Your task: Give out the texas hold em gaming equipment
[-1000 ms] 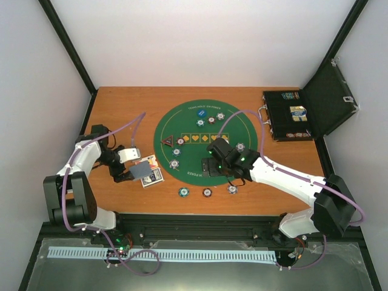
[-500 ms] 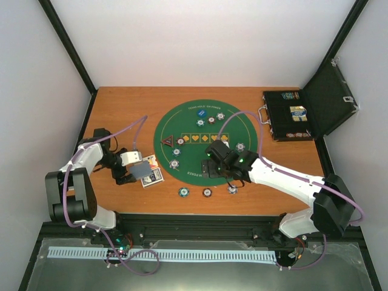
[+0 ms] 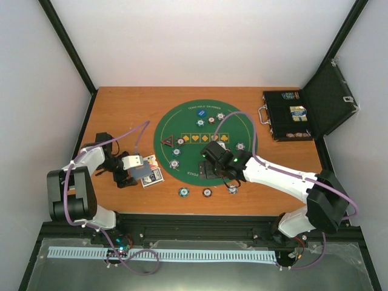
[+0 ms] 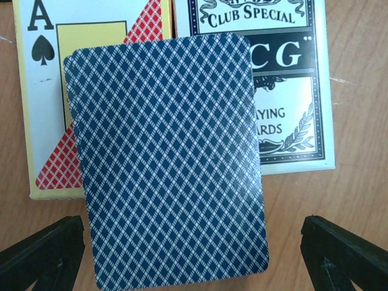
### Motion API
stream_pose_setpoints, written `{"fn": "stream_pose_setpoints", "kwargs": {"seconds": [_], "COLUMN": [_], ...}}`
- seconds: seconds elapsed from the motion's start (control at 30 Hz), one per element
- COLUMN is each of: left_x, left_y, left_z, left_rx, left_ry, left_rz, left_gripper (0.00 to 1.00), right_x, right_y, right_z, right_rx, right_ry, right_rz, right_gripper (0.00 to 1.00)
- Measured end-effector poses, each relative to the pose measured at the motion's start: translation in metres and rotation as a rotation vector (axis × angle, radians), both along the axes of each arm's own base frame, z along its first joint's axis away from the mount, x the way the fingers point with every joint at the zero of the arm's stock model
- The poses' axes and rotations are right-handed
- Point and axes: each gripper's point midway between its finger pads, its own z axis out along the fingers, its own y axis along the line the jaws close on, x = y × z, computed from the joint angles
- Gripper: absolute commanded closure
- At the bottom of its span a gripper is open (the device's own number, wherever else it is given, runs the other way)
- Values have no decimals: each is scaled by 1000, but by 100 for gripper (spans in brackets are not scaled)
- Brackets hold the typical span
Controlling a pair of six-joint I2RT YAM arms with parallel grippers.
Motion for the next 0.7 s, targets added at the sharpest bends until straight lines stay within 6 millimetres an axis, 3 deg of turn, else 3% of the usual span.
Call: {"fn": "stream_pose_setpoints", "kwargs": {"seconds": [0.7], "left_x": [16], "left_y": [0], "left_z": [-10], "left_rx": [17], "left_ry": [-63], "left_rz": [35], "left_gripper": [0], "right_x": [-1], "right_y": [1], "right_z": [1], "right_rx": [-10], "right_ry": [2], "right_rz": [-1], "right_gripper": [0]}}
